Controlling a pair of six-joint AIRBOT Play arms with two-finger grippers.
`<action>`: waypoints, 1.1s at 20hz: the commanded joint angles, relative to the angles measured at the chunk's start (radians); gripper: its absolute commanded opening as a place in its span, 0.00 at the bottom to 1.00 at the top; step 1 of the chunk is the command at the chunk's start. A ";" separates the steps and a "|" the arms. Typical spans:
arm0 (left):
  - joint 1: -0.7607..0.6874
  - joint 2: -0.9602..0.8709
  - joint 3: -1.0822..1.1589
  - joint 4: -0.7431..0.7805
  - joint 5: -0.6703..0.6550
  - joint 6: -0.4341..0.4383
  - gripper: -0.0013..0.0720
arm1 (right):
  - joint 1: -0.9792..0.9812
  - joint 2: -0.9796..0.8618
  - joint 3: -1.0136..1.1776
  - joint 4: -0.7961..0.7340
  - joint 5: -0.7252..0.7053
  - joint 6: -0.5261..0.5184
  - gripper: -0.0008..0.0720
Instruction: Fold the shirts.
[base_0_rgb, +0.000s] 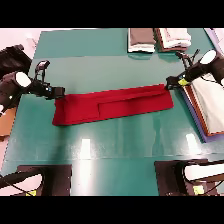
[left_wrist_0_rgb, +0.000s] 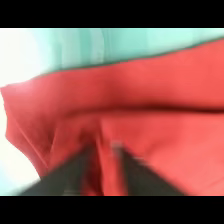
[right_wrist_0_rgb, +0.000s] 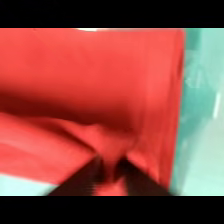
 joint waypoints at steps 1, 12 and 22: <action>-0.001 -0.018 0.060 -0.006 -0.043 -0.005 0.67 | -0.034 -0.074 0.101 0.159 0.023 -0.015 0.63; -0.035 -0.019 0.111 -0.209 -0.135 0.012 0.05 | -0.348 -0.142 -0.101 0.282 0.125 -0.158 0.76; -0.299 -0.030 0.105 -0.201 0.084 -0.095 0.05 | -0.190 -0.239 -0.092 0.370 0.043 -0.253 0.10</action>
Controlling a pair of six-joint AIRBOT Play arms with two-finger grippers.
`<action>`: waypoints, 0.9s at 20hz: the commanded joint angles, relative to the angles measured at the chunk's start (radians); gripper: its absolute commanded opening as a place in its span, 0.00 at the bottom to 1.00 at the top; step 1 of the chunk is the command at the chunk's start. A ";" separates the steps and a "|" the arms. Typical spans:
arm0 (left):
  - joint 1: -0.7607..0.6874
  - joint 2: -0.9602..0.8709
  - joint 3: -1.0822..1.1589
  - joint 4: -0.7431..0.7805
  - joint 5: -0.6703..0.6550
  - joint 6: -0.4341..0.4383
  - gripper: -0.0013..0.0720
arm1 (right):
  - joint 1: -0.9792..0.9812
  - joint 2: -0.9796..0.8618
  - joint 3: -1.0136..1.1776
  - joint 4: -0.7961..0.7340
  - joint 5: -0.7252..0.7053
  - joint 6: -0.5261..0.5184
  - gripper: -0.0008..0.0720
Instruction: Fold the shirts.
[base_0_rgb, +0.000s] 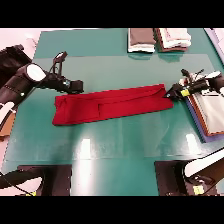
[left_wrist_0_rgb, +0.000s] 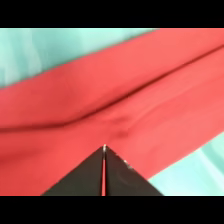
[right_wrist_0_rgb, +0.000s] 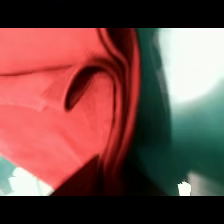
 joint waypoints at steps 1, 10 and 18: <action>-0.084 -0.020 0.000 0.000 0.078 -0.041 0.05 | 0.050 0.010 0.028 0.016 -0.033 -0.064 0.04; -0.238 -0.356 0.158 -0.115 0.175 -0.048 0.05 | 0.204 0.246 0.307 0.019 0.074 0.068 0.03; -0.269 -0.507 0.281 -0.111 0.143 -0.050 0.05 | 0.470 0.309 0.557 0.018 0.065 0.176 0.03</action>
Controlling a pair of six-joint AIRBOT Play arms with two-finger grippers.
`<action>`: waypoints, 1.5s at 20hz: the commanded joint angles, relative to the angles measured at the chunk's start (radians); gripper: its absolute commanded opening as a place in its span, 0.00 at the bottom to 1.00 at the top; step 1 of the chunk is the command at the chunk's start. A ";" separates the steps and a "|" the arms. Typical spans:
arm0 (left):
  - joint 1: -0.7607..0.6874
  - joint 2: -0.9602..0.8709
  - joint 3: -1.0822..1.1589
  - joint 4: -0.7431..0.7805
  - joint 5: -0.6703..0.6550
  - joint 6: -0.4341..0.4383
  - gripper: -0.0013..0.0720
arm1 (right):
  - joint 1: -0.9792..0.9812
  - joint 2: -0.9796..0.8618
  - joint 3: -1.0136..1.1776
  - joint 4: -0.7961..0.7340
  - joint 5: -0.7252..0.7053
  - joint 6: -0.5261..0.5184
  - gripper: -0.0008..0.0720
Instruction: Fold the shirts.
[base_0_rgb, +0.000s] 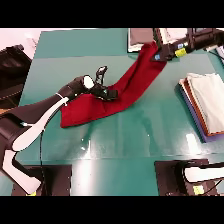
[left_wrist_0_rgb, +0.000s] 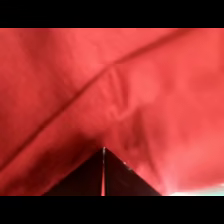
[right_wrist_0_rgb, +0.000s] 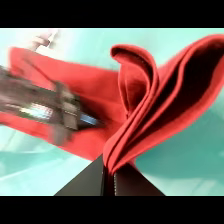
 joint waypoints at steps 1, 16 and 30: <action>-0.007 -0.035 0.024 0.003 -0.013 0.000 0.05 | 0.111 0.013 0.091 -0.002 -0.017 0.048 0.03; 0.361 0.453 0.085 0.305 -0.238 0.003 0.05 | 0.483 -0.105 0.097 0.161 -0.223 0.060 0.04; 0.597 0.770 0.049 0.324 -0.325 0.038 0.05 | 0.509 -0.228 0.111 -0.055 -0.280 0.026 0.41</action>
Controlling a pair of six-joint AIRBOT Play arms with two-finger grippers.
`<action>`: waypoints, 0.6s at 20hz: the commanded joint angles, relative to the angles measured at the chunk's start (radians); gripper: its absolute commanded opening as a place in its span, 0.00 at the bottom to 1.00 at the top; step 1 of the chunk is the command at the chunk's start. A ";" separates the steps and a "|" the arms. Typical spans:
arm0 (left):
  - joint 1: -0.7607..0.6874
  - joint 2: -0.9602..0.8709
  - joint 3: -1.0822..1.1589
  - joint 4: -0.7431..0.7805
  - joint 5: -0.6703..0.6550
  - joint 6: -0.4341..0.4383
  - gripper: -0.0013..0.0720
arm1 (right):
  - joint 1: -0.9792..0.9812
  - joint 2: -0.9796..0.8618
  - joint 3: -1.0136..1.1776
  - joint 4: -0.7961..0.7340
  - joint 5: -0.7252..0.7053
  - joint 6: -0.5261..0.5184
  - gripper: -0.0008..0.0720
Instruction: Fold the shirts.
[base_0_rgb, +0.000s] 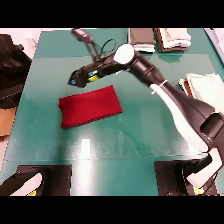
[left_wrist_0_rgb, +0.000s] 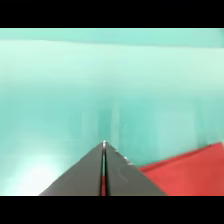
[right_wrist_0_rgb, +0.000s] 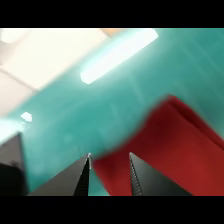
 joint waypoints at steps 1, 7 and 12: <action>0.008 0.003 -0.042 -0.093 -0.008 0.021 0.05 | -0.153 0.053 -0.055 -0.143 0.154 0.059 0.41; 0.008 0.003 -0.138 -0.146 -0.002 0.054 0.05 | -0.425 0.135 -0.429 -0.141 0.132 0.065 0.59; 0.008 0.003 -0.138 -0.189 0.018 0.061 0.05 | -0.449 0.008 -0.539 0.037 0.085 0.063 0.69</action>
